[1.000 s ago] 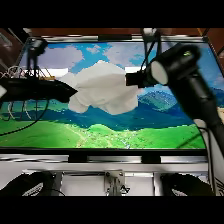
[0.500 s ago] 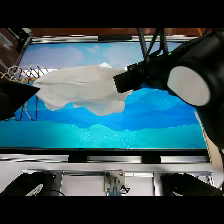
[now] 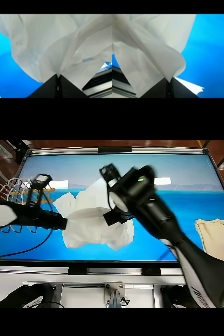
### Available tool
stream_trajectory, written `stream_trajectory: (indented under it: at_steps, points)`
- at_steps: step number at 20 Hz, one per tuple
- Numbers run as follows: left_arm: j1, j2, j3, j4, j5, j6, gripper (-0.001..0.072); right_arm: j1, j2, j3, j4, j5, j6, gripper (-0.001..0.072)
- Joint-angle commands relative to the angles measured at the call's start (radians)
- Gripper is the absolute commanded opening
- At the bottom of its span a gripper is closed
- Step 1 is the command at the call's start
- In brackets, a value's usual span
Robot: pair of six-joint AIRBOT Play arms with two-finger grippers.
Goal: Fold the shirts.
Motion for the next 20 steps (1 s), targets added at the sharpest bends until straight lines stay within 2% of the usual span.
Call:
stream_trajectory:
  at_steps: [1,4,8,9,10,11,17,20]
  points:
    - [0.016,-0.126,-0.092,0.01,0.121,0.002,0.0051,-0.032,-0.147,-0.058,0.071,-0.076,-0.028,0.005]
    - [0.047,-0.227,-0.092,-0.006,0.123,0.003,0.0052,-0.114,-0.214,-0.058,0.209,-0.159,-0.038,0.005]
    - [0.12,-0.299,-0.092,-0.196,0.172,0.068,0.0056,-0.203,-0.218,-0.058,0.315,-0.217,-0.037,0.005]
    - [0.139,-0.303,-0.092,-0.257,0.185,0.087,0.01,-0.215,-0.218,-0.058,0.331,-0.219,-0.038,0.005]
    - [0.158,-0.303,-0.092,-0.304,0.193,0.103,0.026,-0.222,-0.218,-0.058,0.337,-0.217,-0.039,0.005]
    - [0.176,-0.3,-0.092,-0.335,0.194,0.123,0.0334,-0.224,-0.217,-0.058,0.337,-0.217,-0.044,0.005]
    - [0.274,-0.299,-0.092,-0.329,0.05,0.184,0.0339,-0.224,-0.217,-0.058,0.338,-0.218,-0.048,0.005]
    - [0.285,-0.303,-0.094,-0.281,0.056,0.184,0.0342,-0.223,-0.217,-0.058,0.353,-0.217,-0.049,0.0051]
